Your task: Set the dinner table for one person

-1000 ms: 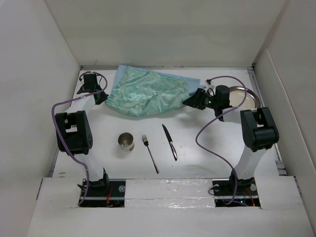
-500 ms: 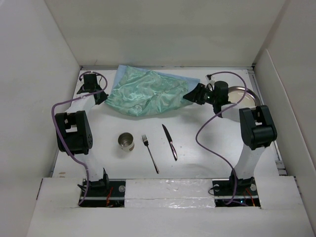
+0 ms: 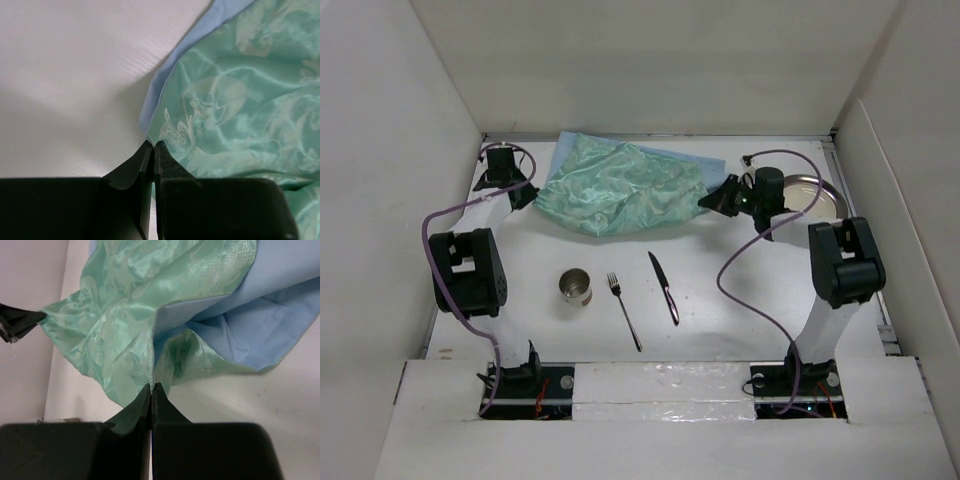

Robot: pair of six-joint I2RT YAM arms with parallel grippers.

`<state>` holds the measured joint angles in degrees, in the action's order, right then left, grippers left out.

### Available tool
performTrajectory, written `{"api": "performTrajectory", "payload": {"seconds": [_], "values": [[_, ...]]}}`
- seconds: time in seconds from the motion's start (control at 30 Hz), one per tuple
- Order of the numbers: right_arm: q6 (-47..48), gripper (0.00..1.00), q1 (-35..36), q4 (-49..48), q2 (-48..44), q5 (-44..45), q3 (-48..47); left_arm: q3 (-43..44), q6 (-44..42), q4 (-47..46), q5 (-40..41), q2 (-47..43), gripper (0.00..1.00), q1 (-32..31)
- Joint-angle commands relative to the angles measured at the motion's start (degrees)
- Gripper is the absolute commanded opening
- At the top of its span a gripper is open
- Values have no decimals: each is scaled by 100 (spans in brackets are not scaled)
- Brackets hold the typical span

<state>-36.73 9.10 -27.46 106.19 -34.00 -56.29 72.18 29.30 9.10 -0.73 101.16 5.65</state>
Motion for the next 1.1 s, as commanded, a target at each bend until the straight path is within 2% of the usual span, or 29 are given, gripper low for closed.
{"api": "performTrajectory", "payload": {"seconds": [0.0,0.03,0.07,0.2,0.27,0.4,0.5,0.53,0.57,0.63,0.7,0.77,0.8,0.83,0.9,0.93,0.97,1.03,1.07], "values": [[148,0,56,388,-1063,349,-301,33,260,-417,-295,-1000,0,6],[375,0,56,1191,-1753,776,-599,189,443,-470,-470,-1524,0,6],[377,0,56,1199,-1760,781,-602,191,445,-488,-472,-1530,0,6],[781,0,56,2594,-2742,1710,-1769,743,647,-480,-691,-2407,0,6],[1027,0,56,3427,-2998,1940,-2621,1148,700,-401,-753,-2854,0,6],[1238,0,-250,4309,-3341,2187,-3922,1702,805,-374,-797,-3462,0,6],[1282,0,-357,4591,-3246,2214,-4660,1878,849,-401,-832,-3779,0,6],[1378,0,-444,5088,-2984,2118,-4959,1905,875,-392,-876,-3832,0,6],[1414,0,-497,5128,-2912,2064,-5301,1887,858,-418,-876,-3911,0,6],[1257,0,-497,4796,-2632,1837,-5190,1582,954,-567,-928,-3955,0,6],[1221,0,-611,5188,-2184,1312,-5585,1440,1051,-568,-1191,-3763,0,6],[1012,0,-612,4535,-2015,1150,-5018,879,1078,-829,-1447,-3465,0,6],[810,0,-612,4095,-1980,915,-4188,642,1087,-875,-1378,-3324,0,6],[599,0,-612,3952,-1832,704,-4171,639,1069,-988,-1325,-3149,0,6],[841,0,-516,4606,-1164,796,-4826,1050,867,-489,-1420,-2594,0,6],[1165,0,-437,5306,-1032,981,-5726,1374,867,-471,-1447,-2541,0,6],[1342,0,-384,5661,-943,1070,-6170,1508,910,-523,-1491,-2619,0,6],[1519,0,-305,5771,-1248,1342,-6604,2077,1016,-489,-1588,-2829,0,6],[1494,0,-234,5535,-1502,1430,-6361,2228,1016,-419,-1597,-2874,0,6]]}}
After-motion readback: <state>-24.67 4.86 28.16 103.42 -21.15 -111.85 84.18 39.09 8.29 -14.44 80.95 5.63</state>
